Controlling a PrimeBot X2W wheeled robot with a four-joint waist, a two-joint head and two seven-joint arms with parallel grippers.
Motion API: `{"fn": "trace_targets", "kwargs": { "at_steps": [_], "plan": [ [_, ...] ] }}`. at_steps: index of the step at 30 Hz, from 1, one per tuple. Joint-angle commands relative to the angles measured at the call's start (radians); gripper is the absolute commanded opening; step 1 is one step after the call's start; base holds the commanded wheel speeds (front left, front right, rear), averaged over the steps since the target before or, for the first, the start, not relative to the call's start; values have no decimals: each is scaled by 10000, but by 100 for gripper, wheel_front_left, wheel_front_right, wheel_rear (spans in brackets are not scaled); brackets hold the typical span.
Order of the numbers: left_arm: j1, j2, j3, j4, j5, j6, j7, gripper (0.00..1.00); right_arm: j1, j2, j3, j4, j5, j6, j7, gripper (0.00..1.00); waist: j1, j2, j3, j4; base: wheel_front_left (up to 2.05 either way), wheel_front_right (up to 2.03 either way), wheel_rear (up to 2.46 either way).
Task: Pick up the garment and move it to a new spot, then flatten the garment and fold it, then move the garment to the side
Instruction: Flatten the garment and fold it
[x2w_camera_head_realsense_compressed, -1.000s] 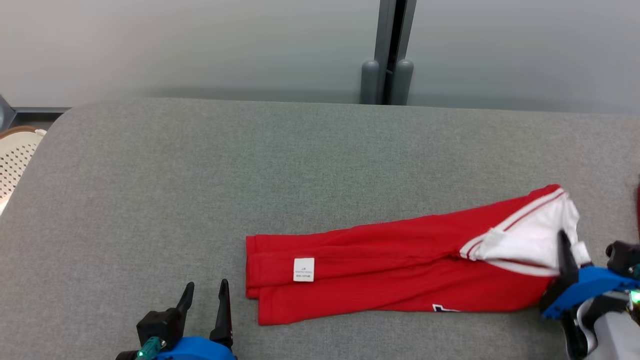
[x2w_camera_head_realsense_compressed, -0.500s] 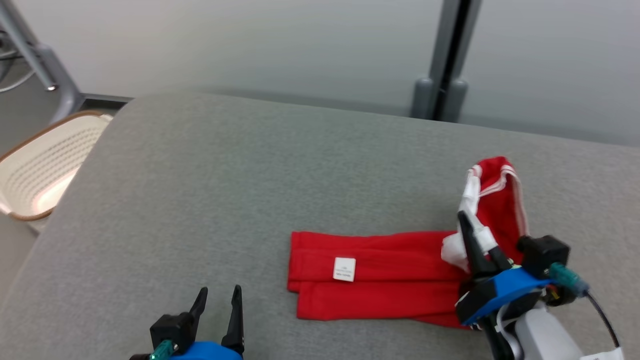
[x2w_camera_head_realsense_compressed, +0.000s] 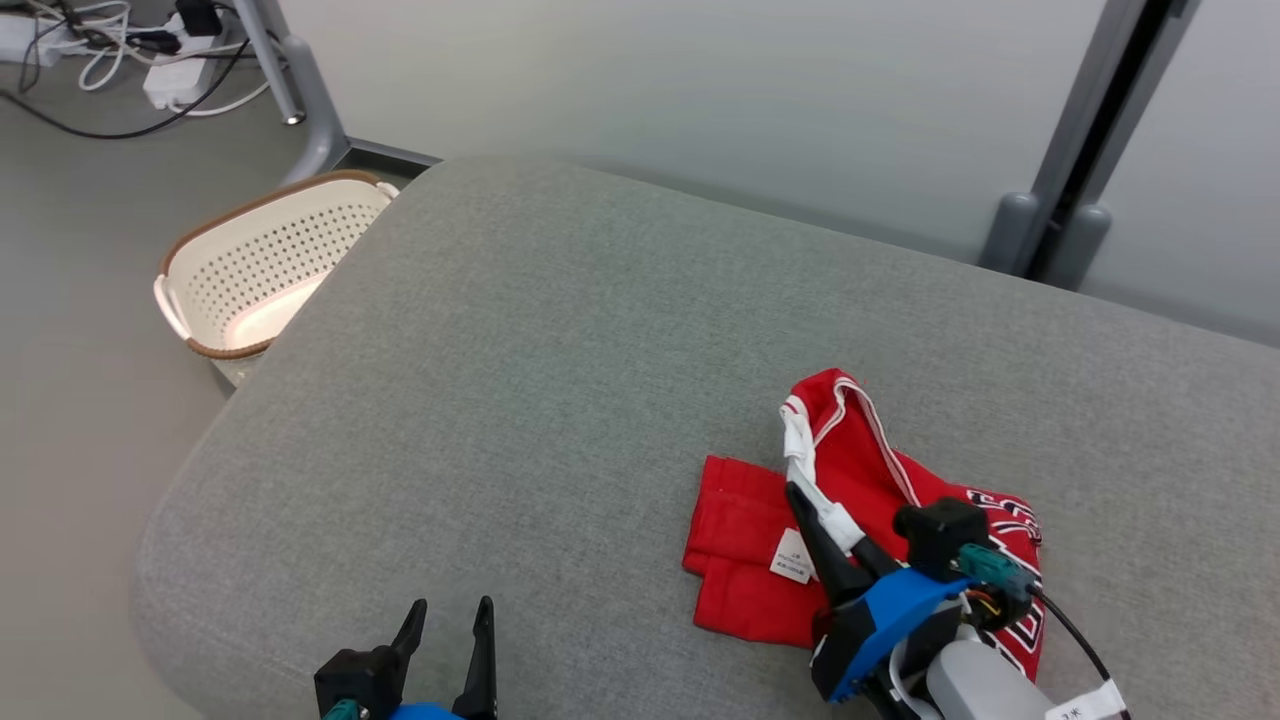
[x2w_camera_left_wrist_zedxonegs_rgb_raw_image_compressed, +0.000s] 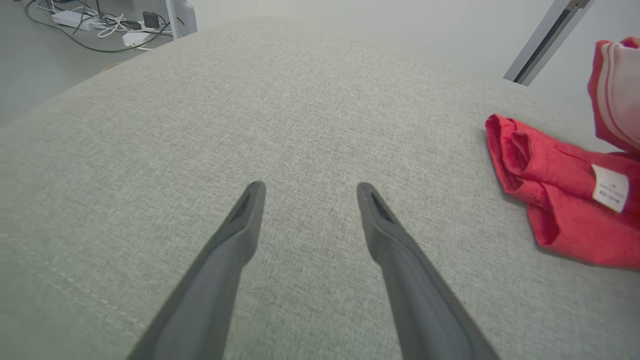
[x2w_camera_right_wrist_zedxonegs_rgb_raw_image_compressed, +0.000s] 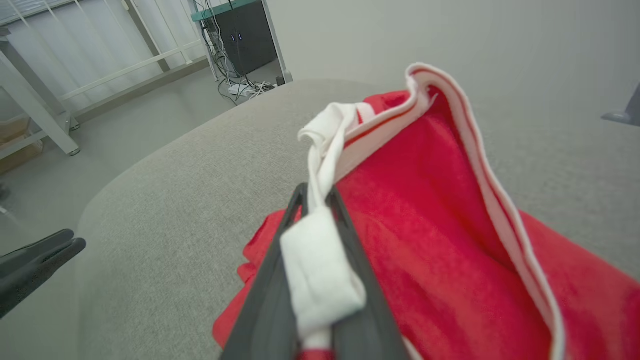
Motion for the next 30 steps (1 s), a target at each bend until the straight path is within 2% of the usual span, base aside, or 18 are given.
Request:
{"fn": "trace_targets", "kwargs": {
  "at_steps": [1, 2, 3, 4, 5, 8, 11, 22, 23, 30],
  "plan": [
    [-15, -7, 3, -9, 69, -34, -26, 100, -151, 21, 59, 52, 90, 0, -46, 12, 1, 0, 48, 74, 0, 0, 0],
    [-30, -7, -5, -10, 59, -29, -28, 100, -216, 32, 181, 117, 161, 0, -48, 24, 1, 0, 45, 103, 0, 0, 0],
    [-47, -7, -17, -5, 58, -27, -26, 100, -285, 39, 288, 175, 260, 0, -48, 42, 1, 0, 43, 124, 0, 0, 0],
    [-70, -5, -18, 5, 61, -30, -26, 100, -343, 44, 457, 112, 447, 1, -48, 96, 1, 0, 41, 138, 0, 0, 0],
    [-86, -5, -14, 16, 67, -29, -26, 100, -383, 52, 648, -28, 662, 1, -48, 100, 1, 0, 30, 133, 0, 0, 0],
    [-104, -7, 25, 7, 77, 3, -28, 100, -499, 29, 839, -474, 1011, 0, -46, 100, 1, 0, -32, -15, 0, 0, 0],
    [-75, -5, 85, -36, 86, -15, -28, 100, -356, 22, 457, -968, 788, 0, -46, 100, 1, 0, -148, -300, 0, 0, 0],
    [61, -7, 332, -411, 350, -37, -26, 100, 1231, 38, -2771, -2008, -1438, 0, -39, 100, 1, 0, -509, -1901, 0, 0, 0],
    [112, -2, 390, -488, 442, -56, -26, 100, 1487, 42, -3141, -2064, -1677, 0, -38, 100, 1, 0, -548, -2201, 0, 0, 0],
    [288, -5, 619, -755, 640, -11, -26, 100, 2079, 41, -3860, -2031, -2409, 0, -39, 100, 1, 0, -576, -3171, 0, 0, 0]
  ]
}}
